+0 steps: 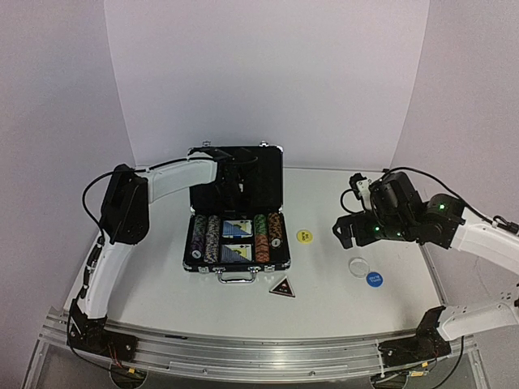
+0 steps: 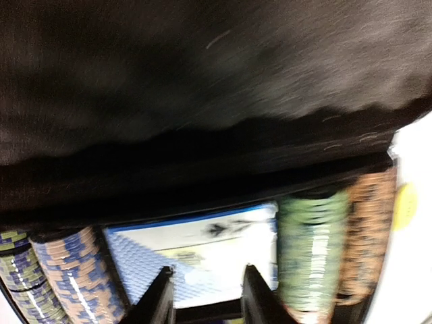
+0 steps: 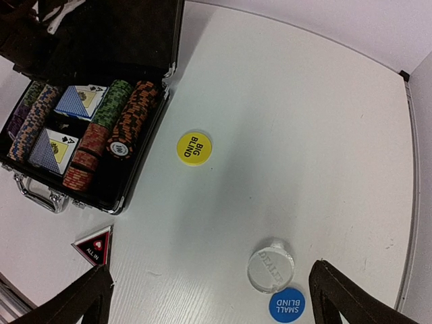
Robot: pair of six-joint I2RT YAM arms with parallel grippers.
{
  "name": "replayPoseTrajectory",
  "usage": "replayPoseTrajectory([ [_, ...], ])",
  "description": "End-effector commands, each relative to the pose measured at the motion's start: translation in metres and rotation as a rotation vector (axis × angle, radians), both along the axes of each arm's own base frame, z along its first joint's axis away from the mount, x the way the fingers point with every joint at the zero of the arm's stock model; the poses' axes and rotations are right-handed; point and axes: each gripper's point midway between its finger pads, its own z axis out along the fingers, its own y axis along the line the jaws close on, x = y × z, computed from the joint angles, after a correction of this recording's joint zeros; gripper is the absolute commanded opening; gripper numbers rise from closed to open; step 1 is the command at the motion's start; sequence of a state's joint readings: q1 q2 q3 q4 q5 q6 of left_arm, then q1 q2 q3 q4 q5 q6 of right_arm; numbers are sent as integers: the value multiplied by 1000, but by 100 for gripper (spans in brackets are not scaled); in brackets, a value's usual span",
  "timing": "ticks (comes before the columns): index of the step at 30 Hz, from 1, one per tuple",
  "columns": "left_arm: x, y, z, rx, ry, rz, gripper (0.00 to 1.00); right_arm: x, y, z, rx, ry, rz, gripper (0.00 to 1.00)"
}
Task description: Pack up texas hold em set
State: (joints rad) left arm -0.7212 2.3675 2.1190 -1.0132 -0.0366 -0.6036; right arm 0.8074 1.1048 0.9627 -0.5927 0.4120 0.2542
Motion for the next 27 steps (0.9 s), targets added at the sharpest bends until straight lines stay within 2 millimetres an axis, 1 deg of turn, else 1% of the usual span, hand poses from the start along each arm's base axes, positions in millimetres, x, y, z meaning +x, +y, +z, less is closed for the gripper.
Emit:
replayPoseTrajectory([
  [1,20,-22,81,-147,-172,-19,40,0,4,11,48,0,0,98],
  [4,18,-17,111,-168,-222,-20,45,1,7,8,35,15,5,98],
  [5,16,-15,120,-179,-235,-21,49,2,9,7,26,20,9,98],
  [6,13,-13,125,-187,-242,-23,57,4,10,4,11,28,17,98],
  [7,10,-12,136,-207,-261,-26,67,6,12,0,-5,38,28,98],
  [8,6,-10,149,-234,-285,-28,79,7,14,-4,-19,50,39,98],
  [9,2,-8,155,-256,-298,-32,96,11,15,-9,-32,65,46,98],
  [10,-6,-4,156,-274,-299,-37,99,16,14,-13,-34,83,38,98],
  [11,-12,-1,171,-311,-326,-37,99,20,18,-19,-31,114,49,98],
  [12,-20,2,172,-337,-334,-41,100,26,17,-25,-30,141,47,98],
  [14,-37,9,192,-423,-378,-58,100,38,20,-42,-33,209,51,98],
  [16,-55,22,199,-475,-416,-61,100,50,20,-60,-56,258,48,98],
  [17,-64,31,190,-469,-412,-56,100,56,20,-70,-78,281,54,98],
  [19,-79,52,186,-457,-426,-25,100,66,27,-82,-100,307,82,98],
  [21,-90,72,184,-445,-445,15,100,75,36,-102,-121,350,109,98],
  [22,-97,80,179,-440,-442,32,100,79,41,-109,-116,369,123,98],
  [23,-101,87,171,-430,-437,50,100,85,46,-115,-107,377,128,98],
  [27,-114,111,162,-419,-439,129,100,103,64,-142,-99,423,151,96],
])
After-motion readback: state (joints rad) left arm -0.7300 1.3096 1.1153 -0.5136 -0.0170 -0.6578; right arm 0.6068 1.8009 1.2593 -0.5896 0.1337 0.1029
